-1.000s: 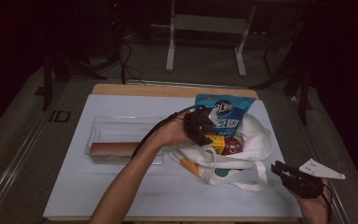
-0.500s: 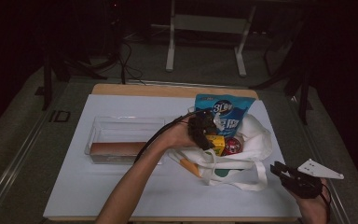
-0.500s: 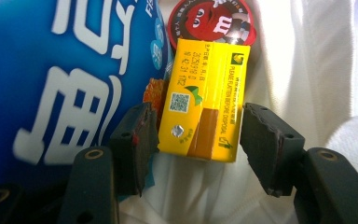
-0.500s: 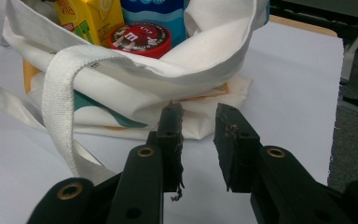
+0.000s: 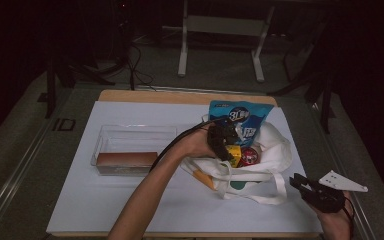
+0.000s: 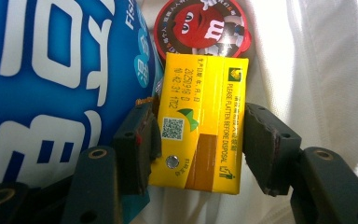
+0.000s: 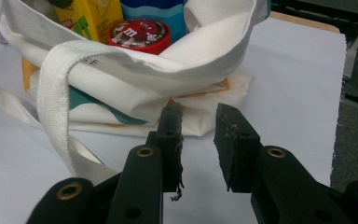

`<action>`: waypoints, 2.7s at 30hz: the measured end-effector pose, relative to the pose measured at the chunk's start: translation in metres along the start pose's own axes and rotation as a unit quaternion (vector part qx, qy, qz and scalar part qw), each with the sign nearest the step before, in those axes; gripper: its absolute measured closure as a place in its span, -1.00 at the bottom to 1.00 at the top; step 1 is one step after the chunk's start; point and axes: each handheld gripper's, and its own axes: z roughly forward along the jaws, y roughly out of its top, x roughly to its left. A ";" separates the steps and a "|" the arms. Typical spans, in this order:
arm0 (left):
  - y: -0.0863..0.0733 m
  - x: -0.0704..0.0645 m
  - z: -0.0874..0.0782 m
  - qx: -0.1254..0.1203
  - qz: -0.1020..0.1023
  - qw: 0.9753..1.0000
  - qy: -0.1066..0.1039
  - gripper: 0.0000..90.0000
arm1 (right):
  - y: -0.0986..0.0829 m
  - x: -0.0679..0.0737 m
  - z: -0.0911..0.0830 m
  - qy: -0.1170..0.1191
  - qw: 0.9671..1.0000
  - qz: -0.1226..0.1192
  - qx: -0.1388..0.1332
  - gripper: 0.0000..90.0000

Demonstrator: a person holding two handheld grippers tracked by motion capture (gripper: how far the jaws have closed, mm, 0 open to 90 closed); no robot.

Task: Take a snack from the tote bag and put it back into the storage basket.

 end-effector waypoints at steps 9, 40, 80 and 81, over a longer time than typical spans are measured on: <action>0.005 -0.003 0.007 0.036 0.031 0.999 0.005 0.04 | 0.000 0.001 0.001 0.002 1.000 0.000 0.001 0.59; -0.007 -0.002 -0.017 0.019 0.075 0.997 -0.002 0.14 | -0.005 -0.002 0.000 -0.002 1.000 0.006 0.005 0.59; -0.048 0.007 -0.146 -0.017 0.070 0.996 0.055 0.14 | -0.008 -0.001 0.003 -0.001 1.000 0.007 0.009 0.58; -0.051 0.007 -0.149 -0.020 0.066 0.996 0.056 0.14 | -0.008 -0.001 0.003 0.000 1.000 0.008 0.009 0.58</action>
